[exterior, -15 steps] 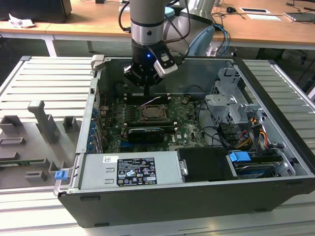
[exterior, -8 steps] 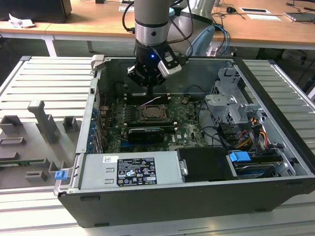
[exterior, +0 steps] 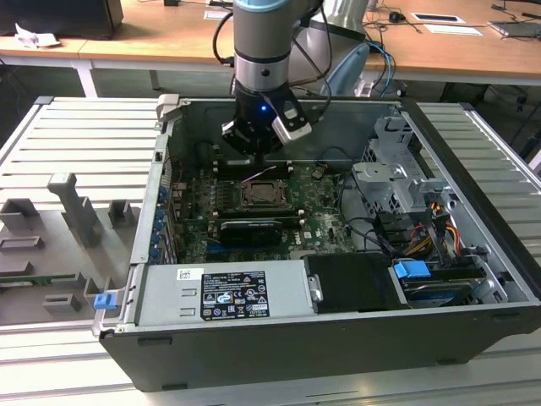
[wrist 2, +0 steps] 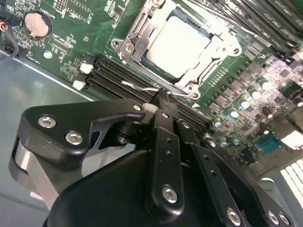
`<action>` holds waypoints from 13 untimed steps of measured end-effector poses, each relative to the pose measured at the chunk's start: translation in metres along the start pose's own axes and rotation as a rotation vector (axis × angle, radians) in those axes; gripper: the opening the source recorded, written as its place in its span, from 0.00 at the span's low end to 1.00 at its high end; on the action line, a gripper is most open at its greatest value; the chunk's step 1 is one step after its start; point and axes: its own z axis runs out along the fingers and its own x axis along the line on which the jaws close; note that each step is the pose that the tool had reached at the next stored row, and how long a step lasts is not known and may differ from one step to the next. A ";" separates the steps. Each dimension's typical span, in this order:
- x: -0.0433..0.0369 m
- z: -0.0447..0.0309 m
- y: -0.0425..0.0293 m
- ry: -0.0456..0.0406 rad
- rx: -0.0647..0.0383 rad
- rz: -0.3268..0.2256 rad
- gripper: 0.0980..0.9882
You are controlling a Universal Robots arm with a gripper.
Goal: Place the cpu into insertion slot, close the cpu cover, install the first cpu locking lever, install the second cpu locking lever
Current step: 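Install the first cpu locking lever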
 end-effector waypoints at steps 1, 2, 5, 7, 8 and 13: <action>-0.0011 0.0009 0.0002 0.0001 0.000 0.000 0.01; -0.0026 0.0033 0.0008 0.0000 0.000 0.000 0.01; -0.0043 0.0085 0.0076 0.0009 -0.001 -0.024 0.01; -0.0053 0.0101 0.0077 0.0008 -0.001 -0.024 0.01; -0.0056 0.0105 0.0077 0.0008 -0.001 -0.024 0.01; -0.0116 0.0156 0.0069 0.0005 0.000 -0.019 0.01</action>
